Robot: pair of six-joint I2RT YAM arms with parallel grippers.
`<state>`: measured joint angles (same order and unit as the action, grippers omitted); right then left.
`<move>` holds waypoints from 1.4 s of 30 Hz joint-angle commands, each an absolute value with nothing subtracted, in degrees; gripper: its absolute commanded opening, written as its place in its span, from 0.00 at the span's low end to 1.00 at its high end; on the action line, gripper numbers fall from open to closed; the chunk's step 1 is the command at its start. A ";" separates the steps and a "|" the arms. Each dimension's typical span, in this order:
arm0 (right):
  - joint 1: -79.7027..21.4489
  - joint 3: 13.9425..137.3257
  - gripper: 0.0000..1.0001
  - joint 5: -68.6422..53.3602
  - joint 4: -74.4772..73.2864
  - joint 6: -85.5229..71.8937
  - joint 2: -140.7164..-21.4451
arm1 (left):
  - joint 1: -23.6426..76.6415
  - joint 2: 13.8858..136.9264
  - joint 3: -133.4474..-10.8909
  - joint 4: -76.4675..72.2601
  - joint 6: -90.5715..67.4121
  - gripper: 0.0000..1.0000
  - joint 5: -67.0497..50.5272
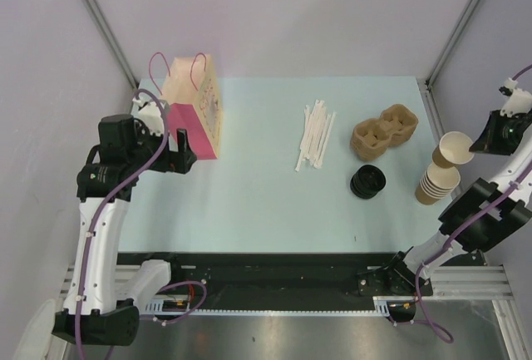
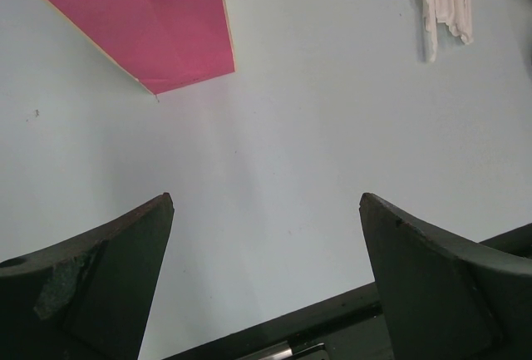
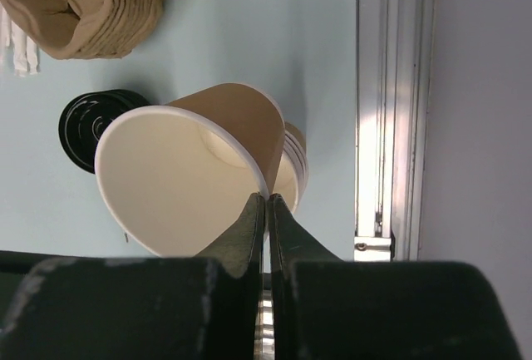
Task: Pack the takeout coffee
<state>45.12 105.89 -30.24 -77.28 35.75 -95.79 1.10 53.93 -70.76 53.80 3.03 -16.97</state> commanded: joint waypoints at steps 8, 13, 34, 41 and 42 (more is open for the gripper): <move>43.16 109.16 0.00 -35.67 -86.84 35.42 -87.90 | 1.58 53.79 -72.51 50.71 3.95 1.00 -18.63; 35.62 112.14 0.00 -40.25 -86.75 32.53 -86.05 | 1.58 53.61 -72.51 50.19 3.69 0.99 -19.42; -29.08 95.28 0.00 -27.77 -60.12 13.71 -99.65 | 1.49 46.23 -65.66 46.41 5.80 1.00 -24.96; -33.74 92.38 0.00 -29.97 -53.36 11.69 -105.63 | 1.49 45.62 -61.80 44.74 6.77 0.99 -26.98; -34.62 92.29 0.00 -29.27 -52.91 11.52 -106.25 | 1.49 45.44 -61.44 44.13 6.77 0.99 -27.33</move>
<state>-33.01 92.44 -29.76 -58.65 13.61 -105.06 1.26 45.89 -63.26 47.62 5.39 -24.56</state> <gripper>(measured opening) 0.018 0.994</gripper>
